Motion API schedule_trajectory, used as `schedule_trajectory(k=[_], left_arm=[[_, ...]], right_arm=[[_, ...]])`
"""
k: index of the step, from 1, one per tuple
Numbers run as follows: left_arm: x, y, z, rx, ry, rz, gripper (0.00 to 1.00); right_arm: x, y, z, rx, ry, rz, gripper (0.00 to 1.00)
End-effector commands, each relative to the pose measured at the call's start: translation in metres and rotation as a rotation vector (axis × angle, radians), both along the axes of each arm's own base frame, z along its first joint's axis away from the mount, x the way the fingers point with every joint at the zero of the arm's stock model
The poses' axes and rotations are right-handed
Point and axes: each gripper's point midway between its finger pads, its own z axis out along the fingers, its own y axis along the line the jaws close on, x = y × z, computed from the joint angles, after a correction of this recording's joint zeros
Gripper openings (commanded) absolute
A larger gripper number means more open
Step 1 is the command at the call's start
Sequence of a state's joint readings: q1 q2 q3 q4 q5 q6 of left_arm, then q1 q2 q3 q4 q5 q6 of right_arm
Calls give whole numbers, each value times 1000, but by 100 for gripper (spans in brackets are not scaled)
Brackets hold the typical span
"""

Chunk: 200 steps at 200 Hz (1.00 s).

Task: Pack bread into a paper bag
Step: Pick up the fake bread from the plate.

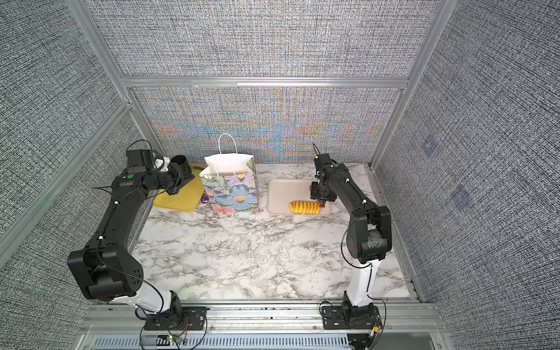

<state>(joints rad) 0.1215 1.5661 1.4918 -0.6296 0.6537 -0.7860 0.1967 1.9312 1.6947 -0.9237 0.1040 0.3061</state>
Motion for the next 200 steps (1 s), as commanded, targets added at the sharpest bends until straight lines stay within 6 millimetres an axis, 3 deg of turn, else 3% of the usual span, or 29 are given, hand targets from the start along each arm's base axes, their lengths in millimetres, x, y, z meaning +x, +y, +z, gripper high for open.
schedule_trajectory(k=[1,71,108,168,200], left_arm=[[0,2,0,11,-6,-1,2],[0,1,-1,13,-3,-2,2],[0,1,0,14,-4,-2,2],[-1,2,3,12,-9,-1,2],[-2,1,3,11,-7,-2,2]], right_arm=[[7,1,-1,8,-19,5,56],[8,-4,-14,11,3,4,52],[6,-7,-16,22,6,2,44],[4,-11,-12,36,2,2,33],[4,-11,2,41,-25,0,31]])
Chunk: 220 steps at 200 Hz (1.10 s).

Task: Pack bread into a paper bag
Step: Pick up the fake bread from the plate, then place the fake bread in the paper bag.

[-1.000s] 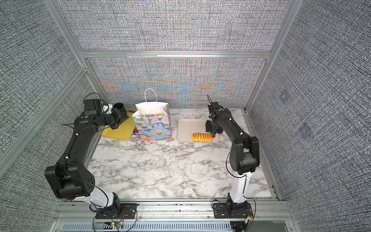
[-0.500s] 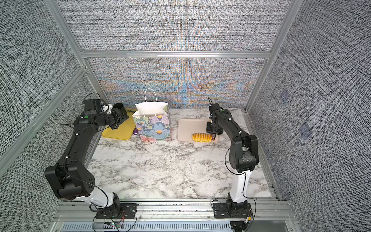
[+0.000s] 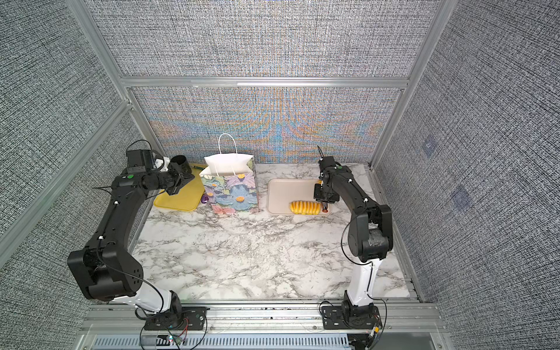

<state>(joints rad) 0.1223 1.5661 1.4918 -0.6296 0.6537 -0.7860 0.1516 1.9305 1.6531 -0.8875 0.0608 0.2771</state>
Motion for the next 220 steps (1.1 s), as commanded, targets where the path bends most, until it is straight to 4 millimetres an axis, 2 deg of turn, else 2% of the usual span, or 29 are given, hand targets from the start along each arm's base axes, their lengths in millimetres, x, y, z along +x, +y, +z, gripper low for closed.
schedule_trajectory(k=[1,45,77,137,181,193,220], left_arm=[[-2,1,3,11,-7,-3,2],[-1,1,5,7,-10,-2,2],[-1,0,6,5,-12,-1,2],[-3,0,1,6,-2,0,2],[-7,1,-6,10,13,1,2],[-7,1,-7,10,15,1,2],[-6,1,-5,10,9,3,2]], right_arm=[[3,1,14,11,-38,4,31],[11,4,62,28,-128,11,29],[16,19,107,41,-210,58,28],[11,91,199,106,-485,282,28],[-13,147,265,202,-731,461,28],[-20,159,276,238,-766,503,29],[-31,186,283,283,-783,597,28]])
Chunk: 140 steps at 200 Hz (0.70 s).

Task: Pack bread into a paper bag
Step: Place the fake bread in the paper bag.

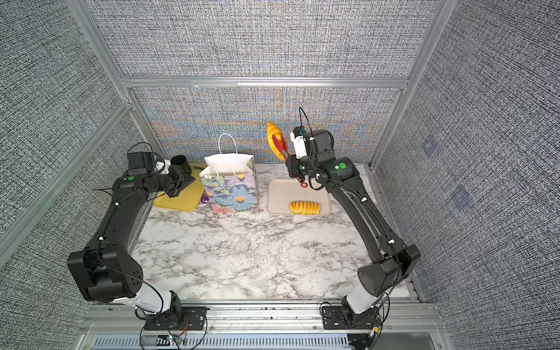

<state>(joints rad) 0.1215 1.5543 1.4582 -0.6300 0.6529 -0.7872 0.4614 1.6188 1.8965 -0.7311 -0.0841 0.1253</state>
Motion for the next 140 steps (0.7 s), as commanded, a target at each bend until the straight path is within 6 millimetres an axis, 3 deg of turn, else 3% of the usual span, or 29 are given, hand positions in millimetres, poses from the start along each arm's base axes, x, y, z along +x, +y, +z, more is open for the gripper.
schedule_trajectory(k=[1,75,140], left_arm=[[0,2,3,13,-14,3,2],[-2,1,5,11,-18,-1,2],[-1,1,4,13,-16,-1,2]], right_arm=[[0,25,25,45,-104,94,28],[-6,88,27,71,-127,268,28],[5,119,3,56,-88,318,28]])
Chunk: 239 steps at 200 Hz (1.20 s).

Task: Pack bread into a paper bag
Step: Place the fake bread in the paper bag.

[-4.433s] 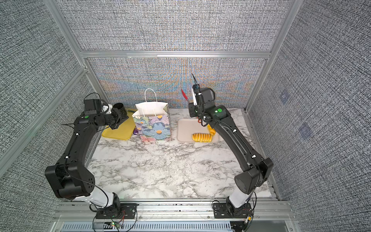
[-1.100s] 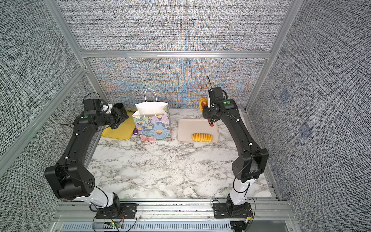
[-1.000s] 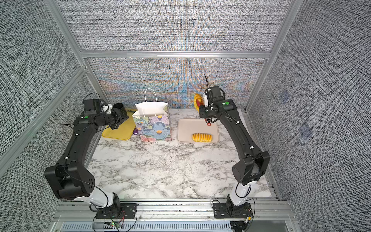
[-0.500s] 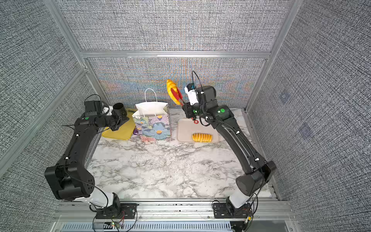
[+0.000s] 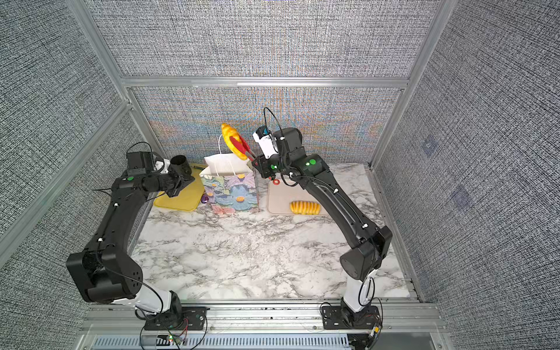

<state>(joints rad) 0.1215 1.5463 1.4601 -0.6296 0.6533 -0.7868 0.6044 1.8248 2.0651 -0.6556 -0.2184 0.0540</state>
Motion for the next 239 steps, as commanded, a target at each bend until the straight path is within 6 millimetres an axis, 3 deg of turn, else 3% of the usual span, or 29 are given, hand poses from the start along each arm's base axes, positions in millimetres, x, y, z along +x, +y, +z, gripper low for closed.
schedule_trajectory(k=[1,82,139,239], left_arm=[[0,1,1,12,-6,-1,2],[1,1,-2,12,-2,-3,2],[1,1,-2,12,-1,-3,2],[1,1,-2,11,-4,-2,2]], right_arm=[[4,11,9,31,-44,22,28],[7,22,-25,-14,4,35,32],[6,23,-35,-32,17,32,36],[4,17,-21,-31,-17,11,44]])
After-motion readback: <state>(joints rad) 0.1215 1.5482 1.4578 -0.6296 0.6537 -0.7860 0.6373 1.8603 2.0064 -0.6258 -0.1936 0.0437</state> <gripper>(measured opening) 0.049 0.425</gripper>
